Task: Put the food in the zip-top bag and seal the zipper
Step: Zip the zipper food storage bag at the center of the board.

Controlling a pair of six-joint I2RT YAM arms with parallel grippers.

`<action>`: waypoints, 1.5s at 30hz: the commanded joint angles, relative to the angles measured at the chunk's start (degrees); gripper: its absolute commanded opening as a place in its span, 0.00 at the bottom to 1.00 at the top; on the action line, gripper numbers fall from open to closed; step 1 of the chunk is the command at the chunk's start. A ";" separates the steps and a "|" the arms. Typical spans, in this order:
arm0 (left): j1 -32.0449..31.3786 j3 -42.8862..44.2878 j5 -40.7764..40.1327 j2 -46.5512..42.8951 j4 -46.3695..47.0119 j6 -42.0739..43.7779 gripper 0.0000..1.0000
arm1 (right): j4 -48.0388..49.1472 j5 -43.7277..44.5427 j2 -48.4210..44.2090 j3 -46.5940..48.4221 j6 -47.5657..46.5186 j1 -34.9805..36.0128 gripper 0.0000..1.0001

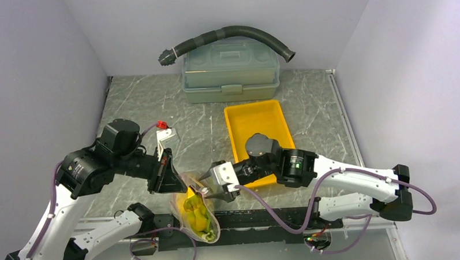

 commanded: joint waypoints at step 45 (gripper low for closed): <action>-0.81 4.03 -33.41 -0.14 -11.86 -12.30 0.77 | -18.24 23.39 -1.96 17.43 21.97 0.02 0.00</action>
